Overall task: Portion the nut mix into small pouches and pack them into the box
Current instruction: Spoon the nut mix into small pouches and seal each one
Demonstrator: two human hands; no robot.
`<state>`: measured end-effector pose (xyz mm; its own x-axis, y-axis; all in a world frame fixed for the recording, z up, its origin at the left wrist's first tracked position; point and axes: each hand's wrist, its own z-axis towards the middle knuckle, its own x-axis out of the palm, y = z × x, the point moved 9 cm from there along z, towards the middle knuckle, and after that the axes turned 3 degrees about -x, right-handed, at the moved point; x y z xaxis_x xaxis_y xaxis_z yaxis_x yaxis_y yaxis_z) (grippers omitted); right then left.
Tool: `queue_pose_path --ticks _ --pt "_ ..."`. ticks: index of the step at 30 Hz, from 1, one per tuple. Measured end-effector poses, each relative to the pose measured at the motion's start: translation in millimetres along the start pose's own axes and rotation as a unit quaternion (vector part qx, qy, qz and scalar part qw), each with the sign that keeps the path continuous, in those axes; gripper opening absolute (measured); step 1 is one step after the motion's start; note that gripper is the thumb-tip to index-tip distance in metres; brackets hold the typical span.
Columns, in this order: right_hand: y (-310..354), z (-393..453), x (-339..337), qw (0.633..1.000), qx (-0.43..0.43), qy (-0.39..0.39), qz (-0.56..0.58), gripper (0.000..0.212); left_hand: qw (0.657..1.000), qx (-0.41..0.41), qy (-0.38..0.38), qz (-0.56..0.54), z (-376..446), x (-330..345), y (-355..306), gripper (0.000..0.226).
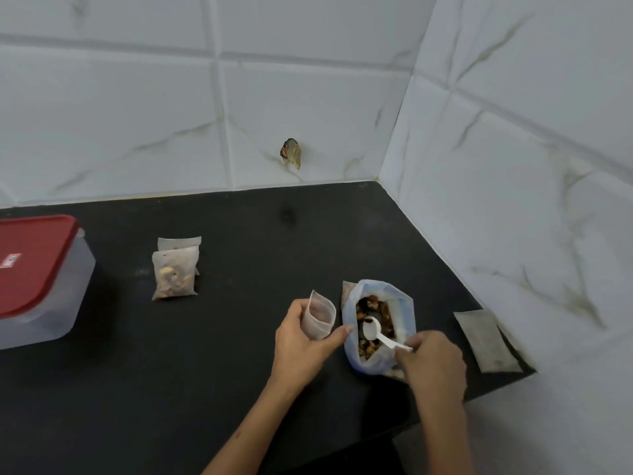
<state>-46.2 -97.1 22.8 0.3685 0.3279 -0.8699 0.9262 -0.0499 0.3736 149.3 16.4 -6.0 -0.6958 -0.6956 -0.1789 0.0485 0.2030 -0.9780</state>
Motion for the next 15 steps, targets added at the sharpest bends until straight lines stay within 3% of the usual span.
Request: queue_pose_path --ticks 4,8,11,15 --pt "18.7 5.9 -10.1 0.996 -0.084 -0.022 -0.027 0.018 0.999 -0.015 -0.013 0.029 -3.0 8.7 6.6 0.039" --pt "37.0 10.1 -3.0 0.981 -0.19 -0.008 0.045 0.012 0.999 -0.04 -0.009 0.033 -7.6 19.9 10.6 0.038" --pt "38.4 13.6 -7.1 0.968 -0.224 -0.023 0.115 0.017 0.998 -0.06 -0.013 0.006 -8.9 26.9 13.7 0.042" --pt "34.5 22.8 -21.7 0.956 -0.251 -0.084 0.128 0.023 0.995 -0.094 -0.009 -0.015 -10.8 38.1 16.1 0.048"
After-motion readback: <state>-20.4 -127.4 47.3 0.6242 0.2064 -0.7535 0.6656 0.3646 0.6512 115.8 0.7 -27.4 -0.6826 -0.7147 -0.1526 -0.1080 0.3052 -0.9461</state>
